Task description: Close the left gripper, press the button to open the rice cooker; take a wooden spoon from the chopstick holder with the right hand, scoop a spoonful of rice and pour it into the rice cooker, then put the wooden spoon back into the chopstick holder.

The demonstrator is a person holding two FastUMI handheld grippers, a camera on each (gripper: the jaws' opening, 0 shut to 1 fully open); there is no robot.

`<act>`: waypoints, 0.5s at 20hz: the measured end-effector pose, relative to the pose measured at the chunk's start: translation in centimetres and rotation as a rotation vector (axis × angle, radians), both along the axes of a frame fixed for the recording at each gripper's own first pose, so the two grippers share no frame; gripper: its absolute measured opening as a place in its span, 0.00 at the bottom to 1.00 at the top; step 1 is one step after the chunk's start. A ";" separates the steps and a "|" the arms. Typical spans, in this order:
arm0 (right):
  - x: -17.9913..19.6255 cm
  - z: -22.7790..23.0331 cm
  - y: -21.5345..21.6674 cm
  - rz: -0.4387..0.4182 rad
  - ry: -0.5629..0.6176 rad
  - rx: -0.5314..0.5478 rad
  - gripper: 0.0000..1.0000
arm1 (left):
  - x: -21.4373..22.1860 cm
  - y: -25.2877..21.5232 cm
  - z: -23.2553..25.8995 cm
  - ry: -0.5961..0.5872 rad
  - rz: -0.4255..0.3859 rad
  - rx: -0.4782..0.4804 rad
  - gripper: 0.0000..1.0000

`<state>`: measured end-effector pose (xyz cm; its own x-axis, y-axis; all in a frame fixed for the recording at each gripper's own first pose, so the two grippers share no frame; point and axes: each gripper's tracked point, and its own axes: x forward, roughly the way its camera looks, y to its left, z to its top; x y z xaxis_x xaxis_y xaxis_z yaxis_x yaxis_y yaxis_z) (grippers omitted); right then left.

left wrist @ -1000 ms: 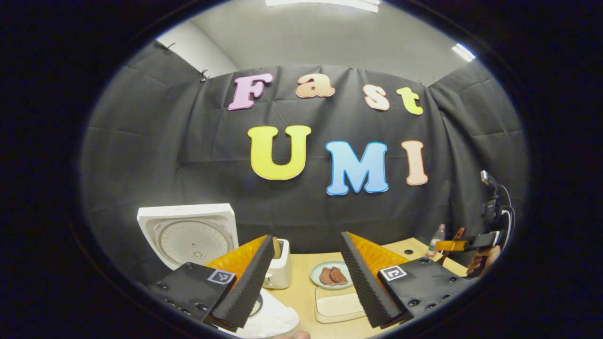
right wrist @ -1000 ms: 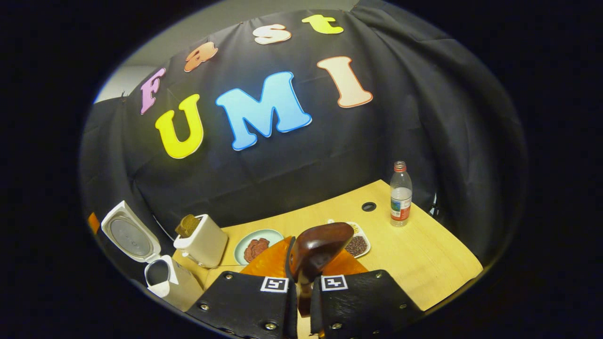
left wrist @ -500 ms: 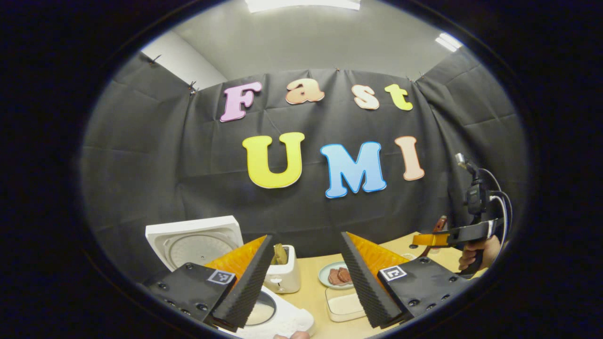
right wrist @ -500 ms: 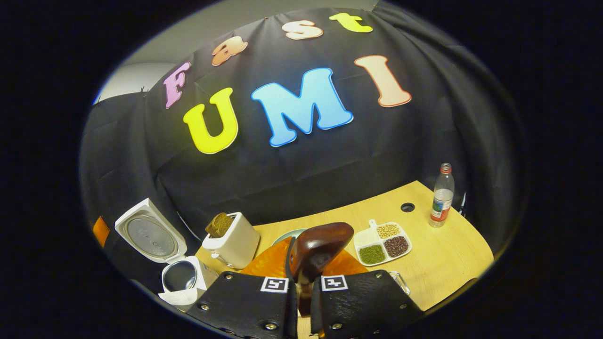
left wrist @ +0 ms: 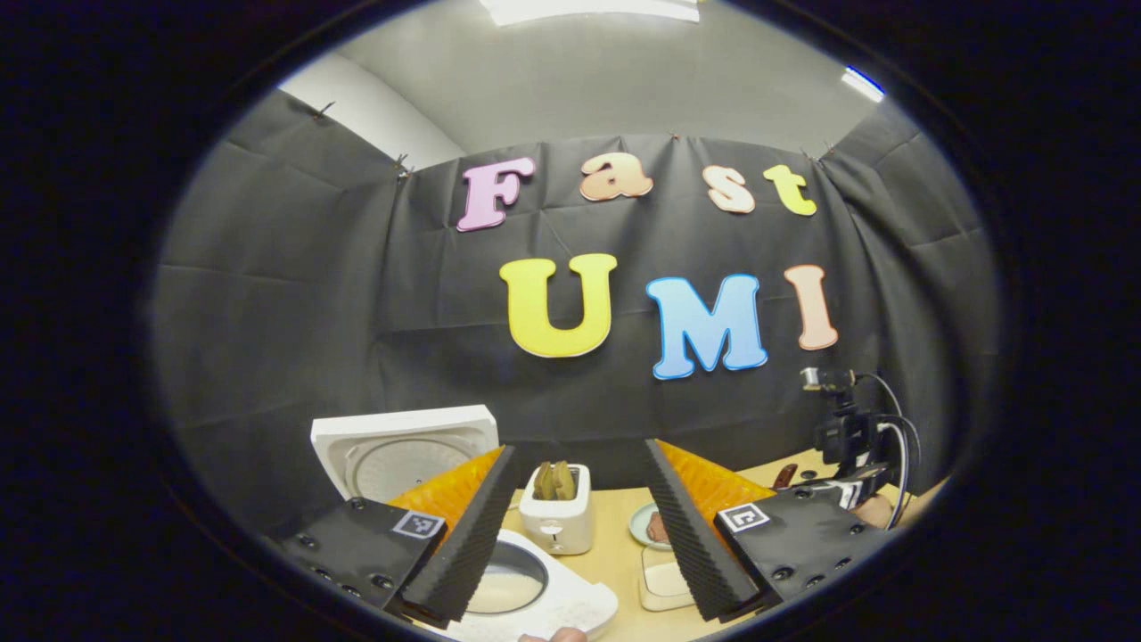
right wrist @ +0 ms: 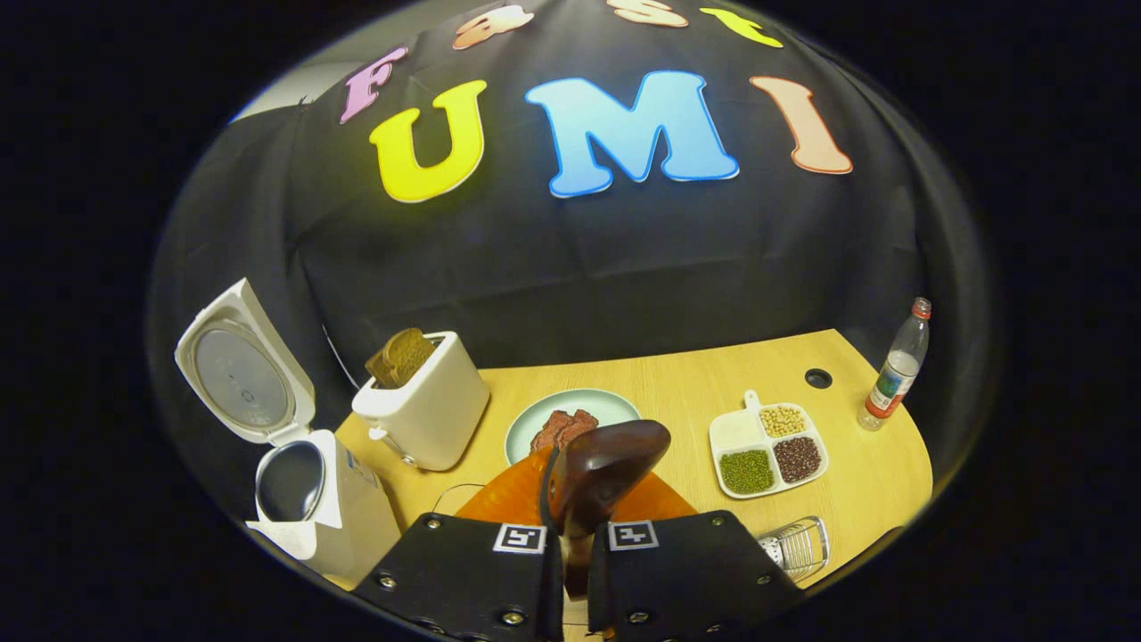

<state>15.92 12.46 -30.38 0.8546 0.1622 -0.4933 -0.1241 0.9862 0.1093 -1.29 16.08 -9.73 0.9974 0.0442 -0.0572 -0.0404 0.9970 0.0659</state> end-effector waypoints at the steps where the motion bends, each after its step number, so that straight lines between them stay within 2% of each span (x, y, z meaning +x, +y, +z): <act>1: 0.3 -0.9 0.4 0.009 0.012 -0.020 0.11 | -0.2 0.3 -0.3 0.005 0.009 0.003 0.96; 2: 0.5 -1.9 1.0 0.020 0.022 -0.043 0.11 | -0.4 0.8 -0.6 0.009 0.023 0.003 1.00; 3: 0.7 -2.8 1.4 0.029 0.038 -0.072 0.11 | -0.6 1.2 -0.9 0.017 0.029 -0.005 1.00; 4: 0.9 -3.6 1.9 0.039 0.048 -0.096 0.11 | -0.8 1.4 -1.3 0.022 0.034 -0.019 0.96; 5: 1.1 -4.3 2.6 0.054 0.056 -0.111 0.11 | -1.1 2.0 -1.6 0.029 0.050 -0.027 1.00; 7: 1.0 -6.4 3.9 0.081 0.104 -0.136 0.11 | -1.7 3.0 -2.2 0.045 0.074 -0.041 1.00; 8: 0.8 -7.0 4.7 0.091 0.120 -0.129 0.11 | -2.0 3.5 -2.4 0.048 0.087 -0.045 0.95; 10: 1.0 -7.4 5.9 0.108 0.117 -0.116 0.11 | -2.8 4.7 -2.4 0.052 0.115 -0.047 0.95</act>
